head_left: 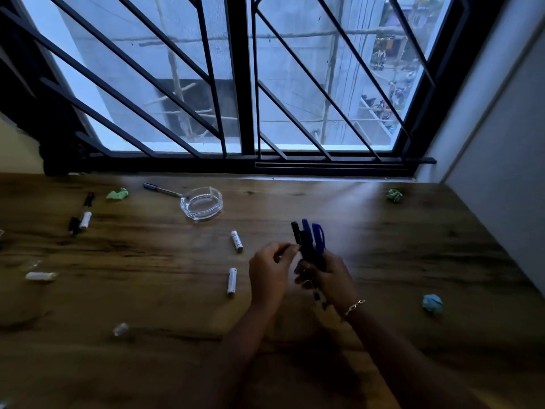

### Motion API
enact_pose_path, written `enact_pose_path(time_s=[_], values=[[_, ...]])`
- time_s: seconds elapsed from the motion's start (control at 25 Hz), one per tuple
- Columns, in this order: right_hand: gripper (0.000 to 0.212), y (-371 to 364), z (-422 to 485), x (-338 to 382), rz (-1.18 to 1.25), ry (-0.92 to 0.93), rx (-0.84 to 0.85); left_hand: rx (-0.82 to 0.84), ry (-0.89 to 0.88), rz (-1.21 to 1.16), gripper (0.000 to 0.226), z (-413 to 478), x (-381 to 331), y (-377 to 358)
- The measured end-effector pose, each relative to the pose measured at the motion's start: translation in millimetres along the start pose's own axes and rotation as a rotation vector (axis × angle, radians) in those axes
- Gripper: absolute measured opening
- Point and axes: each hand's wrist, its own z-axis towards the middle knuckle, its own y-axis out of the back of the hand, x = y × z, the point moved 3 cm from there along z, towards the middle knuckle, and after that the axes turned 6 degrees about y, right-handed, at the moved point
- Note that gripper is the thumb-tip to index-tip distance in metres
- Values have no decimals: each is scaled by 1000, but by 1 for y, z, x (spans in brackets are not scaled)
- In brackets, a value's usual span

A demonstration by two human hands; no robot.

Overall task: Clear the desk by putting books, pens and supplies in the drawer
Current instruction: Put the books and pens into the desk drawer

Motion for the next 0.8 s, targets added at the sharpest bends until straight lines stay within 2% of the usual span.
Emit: enact_pose_path(time_s=[0.12,0.2,0.24,0.32,0.36,0.4,0.52,0.6,0.8], values=[[47,23,-24,7,-824,347,-133,-94,-1,-81,16,-8,4,8],[53,30,-47,1,-1197,525,-152,-27,-45,-126,16,-21,8,4],[54,30,-57,-6,-1290,559,-136,40,-81,-107,29,-30,9,0],[44,30,-70,-21,-1324,564,-103,215,-179,29,77,-50,15,-18],[44,30,-75,-30,-1313,529,-88,304,-213,130,93,-60,21,-28],[53,28,-79,-39,-1315,481,-69,371,-226,224,101,-69,26,-34],[74,24,-91,-54,-1365,356,-27,448,-310,437,106,-84,37,-43],[80,23,-94,-54,-1364,320,-14,450,-406,564,105,-88,41,-44],[88,27,-101,-44,-1294,242,48,389,-429,563,95,-93,32,-40]])
